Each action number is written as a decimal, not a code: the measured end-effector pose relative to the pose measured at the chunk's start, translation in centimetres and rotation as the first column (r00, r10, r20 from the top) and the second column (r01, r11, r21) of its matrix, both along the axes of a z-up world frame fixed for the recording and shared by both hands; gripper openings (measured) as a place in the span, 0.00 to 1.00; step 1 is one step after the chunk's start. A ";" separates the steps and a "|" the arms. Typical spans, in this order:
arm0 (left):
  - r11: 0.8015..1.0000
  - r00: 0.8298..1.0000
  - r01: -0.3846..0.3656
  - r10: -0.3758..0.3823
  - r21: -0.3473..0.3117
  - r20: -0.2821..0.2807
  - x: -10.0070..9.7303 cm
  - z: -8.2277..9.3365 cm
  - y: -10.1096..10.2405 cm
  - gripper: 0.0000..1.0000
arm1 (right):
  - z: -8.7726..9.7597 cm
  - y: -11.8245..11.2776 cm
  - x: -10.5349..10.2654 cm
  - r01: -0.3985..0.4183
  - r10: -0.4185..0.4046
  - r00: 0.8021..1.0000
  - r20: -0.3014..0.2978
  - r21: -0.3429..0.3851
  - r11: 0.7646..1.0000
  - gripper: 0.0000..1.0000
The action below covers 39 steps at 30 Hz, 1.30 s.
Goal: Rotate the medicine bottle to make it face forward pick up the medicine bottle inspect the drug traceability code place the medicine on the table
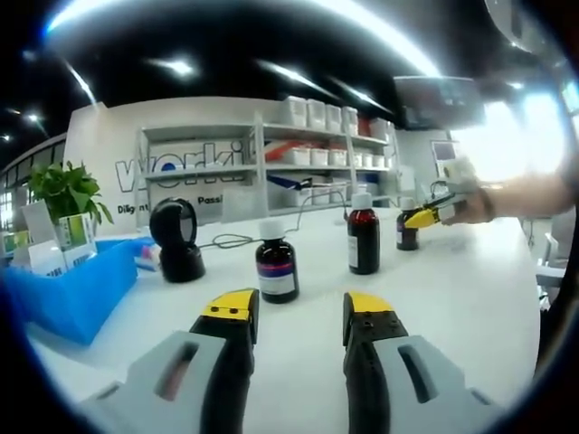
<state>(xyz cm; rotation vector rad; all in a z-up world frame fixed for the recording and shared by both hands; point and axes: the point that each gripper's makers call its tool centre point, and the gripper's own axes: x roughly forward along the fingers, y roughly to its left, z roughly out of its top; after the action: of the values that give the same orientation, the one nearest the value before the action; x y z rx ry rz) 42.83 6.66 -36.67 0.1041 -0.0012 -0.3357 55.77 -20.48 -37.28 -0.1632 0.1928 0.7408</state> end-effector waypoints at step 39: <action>1.000 1.000 -0.005 0.005 -0.001 0.003 -0.1 0.1 0.0 0.28 | -0.5 -1.0 0.5 0.195 -0.193 0.981 -0.030 0.089 0.977 0.35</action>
<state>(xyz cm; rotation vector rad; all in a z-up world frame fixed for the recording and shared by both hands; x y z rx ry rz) 42.77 6.69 -36.58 0.1034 -0.0043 -0.3308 56.27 -21.49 -37.73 -0.0482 0.1913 0.5554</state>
